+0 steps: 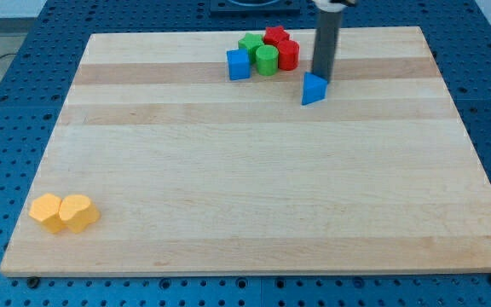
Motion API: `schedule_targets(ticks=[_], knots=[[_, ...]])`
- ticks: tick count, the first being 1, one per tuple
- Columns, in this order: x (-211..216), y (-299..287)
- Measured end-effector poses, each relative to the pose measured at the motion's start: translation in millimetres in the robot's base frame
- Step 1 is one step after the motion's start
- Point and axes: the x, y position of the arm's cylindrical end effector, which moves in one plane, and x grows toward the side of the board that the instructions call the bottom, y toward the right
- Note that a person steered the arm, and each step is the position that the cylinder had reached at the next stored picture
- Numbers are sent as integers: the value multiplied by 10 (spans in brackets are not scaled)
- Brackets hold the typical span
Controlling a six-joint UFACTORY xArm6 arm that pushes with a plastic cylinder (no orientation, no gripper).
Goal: Move the blue triangle to the bottom of the blue cube
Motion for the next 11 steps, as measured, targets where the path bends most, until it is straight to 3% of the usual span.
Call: schedule_targets(ticks=[1, 4, 7, 8, 10, 11], knots=[[389, 22], [189, -30], [1119, -1404], [1066, -1399], [424, -894], [300, -1165]])
